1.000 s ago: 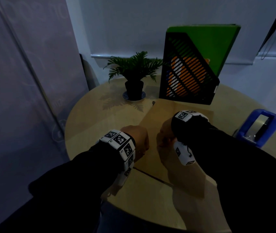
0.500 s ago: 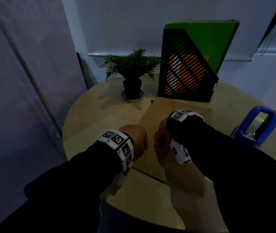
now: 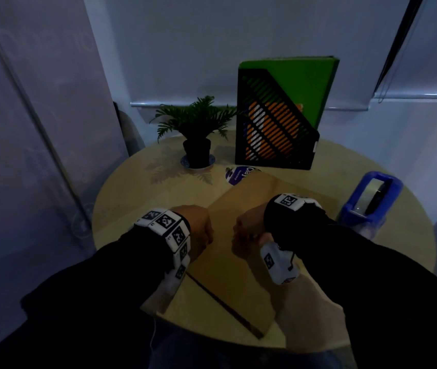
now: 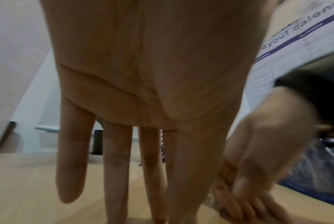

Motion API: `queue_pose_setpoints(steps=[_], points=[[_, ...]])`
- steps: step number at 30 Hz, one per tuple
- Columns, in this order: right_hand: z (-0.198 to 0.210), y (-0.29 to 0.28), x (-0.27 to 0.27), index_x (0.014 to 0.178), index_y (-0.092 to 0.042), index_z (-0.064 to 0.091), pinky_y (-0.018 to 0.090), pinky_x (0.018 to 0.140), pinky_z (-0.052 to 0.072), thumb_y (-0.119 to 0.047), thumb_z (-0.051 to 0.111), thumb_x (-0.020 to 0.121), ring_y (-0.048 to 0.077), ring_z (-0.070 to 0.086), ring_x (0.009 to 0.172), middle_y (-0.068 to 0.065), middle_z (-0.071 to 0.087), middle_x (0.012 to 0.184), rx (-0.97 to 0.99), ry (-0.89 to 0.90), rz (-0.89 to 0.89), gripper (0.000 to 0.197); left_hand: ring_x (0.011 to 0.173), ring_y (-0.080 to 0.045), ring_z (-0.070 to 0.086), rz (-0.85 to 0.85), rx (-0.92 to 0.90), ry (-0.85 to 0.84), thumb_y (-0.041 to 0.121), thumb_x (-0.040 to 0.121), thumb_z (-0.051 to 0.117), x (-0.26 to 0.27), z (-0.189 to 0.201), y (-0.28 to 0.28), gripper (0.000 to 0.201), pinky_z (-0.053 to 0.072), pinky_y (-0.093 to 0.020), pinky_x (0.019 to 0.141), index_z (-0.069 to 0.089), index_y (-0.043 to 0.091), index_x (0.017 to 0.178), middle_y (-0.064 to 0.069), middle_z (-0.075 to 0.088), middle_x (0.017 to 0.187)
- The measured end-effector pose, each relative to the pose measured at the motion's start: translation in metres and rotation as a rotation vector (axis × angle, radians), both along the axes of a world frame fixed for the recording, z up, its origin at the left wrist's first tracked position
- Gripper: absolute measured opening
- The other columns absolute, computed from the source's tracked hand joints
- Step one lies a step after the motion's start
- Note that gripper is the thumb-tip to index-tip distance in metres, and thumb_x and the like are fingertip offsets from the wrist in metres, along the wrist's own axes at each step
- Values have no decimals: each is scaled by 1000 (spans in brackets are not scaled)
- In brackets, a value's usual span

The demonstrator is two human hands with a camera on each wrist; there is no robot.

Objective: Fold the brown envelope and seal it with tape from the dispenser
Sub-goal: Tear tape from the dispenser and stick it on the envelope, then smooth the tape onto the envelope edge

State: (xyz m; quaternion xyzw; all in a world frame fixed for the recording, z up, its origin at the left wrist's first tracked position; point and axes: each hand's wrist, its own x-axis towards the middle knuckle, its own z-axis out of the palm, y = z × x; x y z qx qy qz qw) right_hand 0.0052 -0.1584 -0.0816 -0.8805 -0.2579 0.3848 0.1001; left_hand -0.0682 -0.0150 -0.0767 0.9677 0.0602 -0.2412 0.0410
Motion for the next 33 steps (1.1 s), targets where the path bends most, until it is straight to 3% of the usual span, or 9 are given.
queue_pose_setpoints(steps=[3, 7, 10, 12, 15, 19, 23, 25, 33], points=[[5, -8, -8, 93, -13, 47, 27, 64, 44, -13, 48, 98, 12, 46, 59, -2, 48, 69, 77, -30, 26, 5, 115, -22, 59, 8, 26, 16, 21, 93, 58, -4, 6, -1, 25, 49, -36, 97, 70, 20, 115, 3, 59, 134], [20, -32, -13, 79, -10, 57, 36, 71, 37, -16, 43, 99, 19, 38, 58, 5, 47, 65, 158, -60, 52, 25, 116, -21, 58, 21, 10, -38, 18, 95, 54, -12, 14, -10, 27, 46, -32, 97, 69, 16, 118, 0, 60, 133], [37, -56, -16, 120, 7, 56, 39, 78, 42, -24, 39, 102, 21, 45, 81, 27, 60, 106, 157, -262, 26, 39, 119, -20, 56, 73, -51, -207, 15, 96, 51, -12, 24, -13, 31, 43, -33, 101, 66, 18, 122, -2, 57, 136], [45, -73, -15, 122, -3, 55, 40, 90, 45, -29, 42, 101, 22, 54, 96, 18, 58, 123, 206, -403, -9, 36, 117, -20, 57, 96, -120, -348, 12, 96, 48, -8, 33, -16, 32, 45, -34, 100, 67, 22, 118, -2, 58, 135], [57, -99, -15, 114, -14, 57, 31, 83, 43, -31, 47, 98, 24, 56, 104, 6, 58, 121, 366, -572, -125, 25, 109, -16, 61, 107, -244, -518, 20, 96, 48, 0, 47, -28, 28, 50, -32, 93, 70, 29, 112, 1, 63, 127], [69, -131, -8, 113, -13, 60, 29, 82, 43, -27, 46, 98, 23, 58, 106, 7, 58, 117, 556, -806, -223, 25, 108, -13, 61, 47, -406, -668, 24, 96, 49, 8, 56, -68, 26, 49, -31, 93, 70, 26, 112, 4, 65, 124], [65, -164, 9, 125, -7, 58, 38, 99, 44, -24, 47, 98, 29, 51, 118, 13, 57, 124, 630, -946, -321, 34, 108, -13, 59, -32, -506, -649, 31, 97, 49, 22, 51, -110, 30, 46, -27, 93, 67, 20, 118, 6, 64, 121], [62, -181, 17, 126, -4, 58, 38, 103, 37, -21, 47, 98, 33, 48, 121, 16, 56, 127, 617, -1005, -377, 34, 107, -13, 61, -41, -565, -627, 38, 96, 49, 34, 44, -127, 34, 49, -34, 95, 67, 19, 119, 3, 66, 120], [38, -227, 57, 134, 0, 48, 37, 110, 29, -40, 39, 100, 36, 40, 131, 21, 44, 141, 441, -811, -573, 54, 109, -18, 60, 20, -800, -600, 37, 97, 49, 60, 30, -184, 36, 47, -37, 98, 66, 13, 118, -2, 68, 118]])
